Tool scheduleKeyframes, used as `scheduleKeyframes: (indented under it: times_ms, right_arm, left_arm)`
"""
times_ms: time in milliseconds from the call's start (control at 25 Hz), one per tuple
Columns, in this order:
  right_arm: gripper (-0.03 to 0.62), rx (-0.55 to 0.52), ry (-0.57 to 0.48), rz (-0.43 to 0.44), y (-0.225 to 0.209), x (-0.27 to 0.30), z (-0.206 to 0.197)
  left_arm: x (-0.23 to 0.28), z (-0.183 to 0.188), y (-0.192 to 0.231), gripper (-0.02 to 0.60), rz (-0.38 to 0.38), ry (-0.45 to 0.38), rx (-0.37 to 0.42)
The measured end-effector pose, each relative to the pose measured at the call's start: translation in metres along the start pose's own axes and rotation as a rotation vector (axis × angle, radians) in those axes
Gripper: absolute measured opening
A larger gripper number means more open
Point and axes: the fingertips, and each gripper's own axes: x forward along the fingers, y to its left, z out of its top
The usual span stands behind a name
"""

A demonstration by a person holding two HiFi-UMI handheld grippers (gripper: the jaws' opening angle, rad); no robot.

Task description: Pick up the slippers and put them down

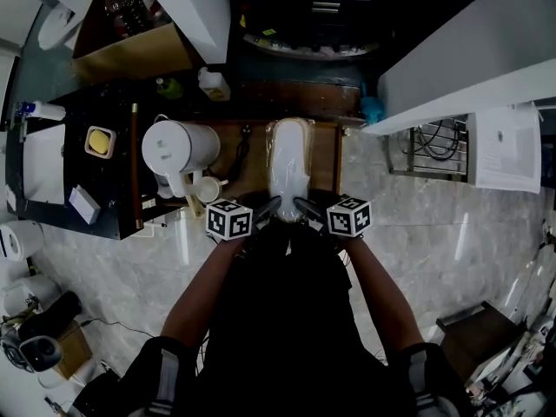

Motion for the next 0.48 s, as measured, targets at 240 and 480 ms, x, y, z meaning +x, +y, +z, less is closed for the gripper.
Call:
scheduleKeyframes:
  times_ms: [240,480]
  right_arm:
    - [0.187,-0.04,-0.039,0.008,0.015,-0.018,0.004]
    - [0.182,-0.089,-0.099,0.028,0.041,-0.038,0.02]
  left_arm:
    - [-0.009,0.004,-0.022,0.144,-0.006,-0.03,0.046]
    - [-0.028,0.016,-0.047,0.143,-0.029,-0.091,0.066]
